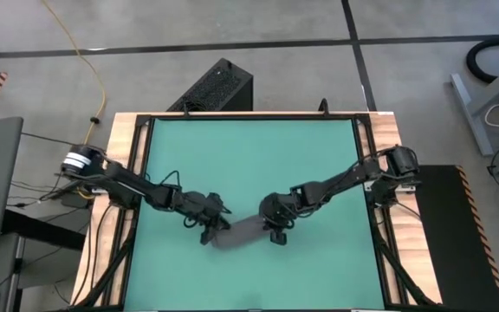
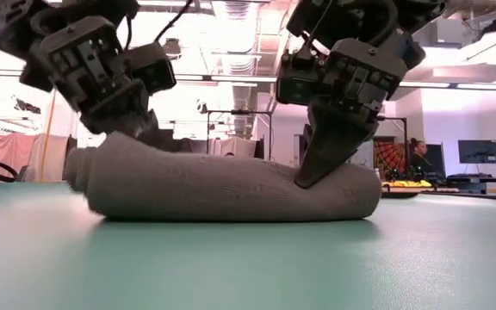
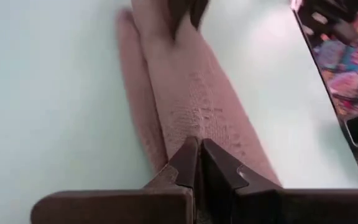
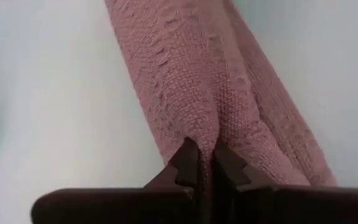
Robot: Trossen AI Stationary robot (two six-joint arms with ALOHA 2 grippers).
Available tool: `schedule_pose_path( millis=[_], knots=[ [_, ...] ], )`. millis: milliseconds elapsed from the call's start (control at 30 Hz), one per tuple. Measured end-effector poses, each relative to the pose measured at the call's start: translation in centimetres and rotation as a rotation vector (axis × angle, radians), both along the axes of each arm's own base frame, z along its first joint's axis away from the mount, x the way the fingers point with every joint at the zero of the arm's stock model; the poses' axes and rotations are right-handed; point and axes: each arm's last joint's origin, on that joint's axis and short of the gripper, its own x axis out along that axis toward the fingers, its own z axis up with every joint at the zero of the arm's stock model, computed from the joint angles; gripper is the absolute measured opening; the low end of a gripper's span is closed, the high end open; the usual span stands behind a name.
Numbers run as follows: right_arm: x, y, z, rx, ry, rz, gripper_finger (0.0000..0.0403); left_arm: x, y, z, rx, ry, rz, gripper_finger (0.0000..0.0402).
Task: Roll towel into tight, uniform cylinder
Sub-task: Roll the gray towel
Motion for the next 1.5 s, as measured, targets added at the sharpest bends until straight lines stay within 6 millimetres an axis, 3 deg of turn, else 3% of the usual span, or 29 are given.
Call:
schedule_pose_path(
  millis=[267, 500, 800, 867, 1000, 1133, 1300, 1400, 1500],
  knots=[
    [0.2, -2.0, -0.4, 0.032, 0.028, -0.031, 0.0033, -1.8, 0.0, 3.2, 0.083, -0.049, 0.056, 0.0002],
    [0.8, -2.0, -3.0, 0.098, 0.091, -0.019, 0.0033, -2.3, -0.4, 1.7, 0.101, 0.091, 0.027, 0.0004],
    [1.2, -2.0, -3.7, 0.116, 0.080, -0.020, 0.0037, -1.2, -0.5, 4.0, 0.117, -0.184, 0.025, 0.0059],
    [1.2, -2.0, -3.6, 0.128, 0.076, -0.027, 0.0040, -0.9, -0.4, 3.7, 0.139, -0.171, 0.054, 0.0060],
    [1.4, -2.0, -3.0, 0.158, 0.060, -0.061, 0.0069, -0.2, -0.4, 0.5, 0.117, -0.012, 0.040, 0.0052],
    [1.7, -1.9, -1.3, 0.158, 0.014, -0.044, 0.0125, 0.4, -0.8, -1.9, 0.074, 0.087, 0.020, 0.0037],
    [1.0, -2.4, 2.9, 0.106, -0.084, -0.003, 0.0190, 1.0, -1.1, -3.1, 0.034, 0.148, -0.024, 0.0014],
    [0.1, -2.6, 6.6, 0.035, -0.212, -0.064, 0.0209, 1.1, -1.2, -3.1, -0.008, 0.179, -0.020, 0.0003],
    [-1.1, -0.7, 8.2, -0.021, -0.240, -0.089, 0.0212, 0.9, -1.3, -3.3, -0.054, 0.229, 0.015, 0.0001]
  ],
)
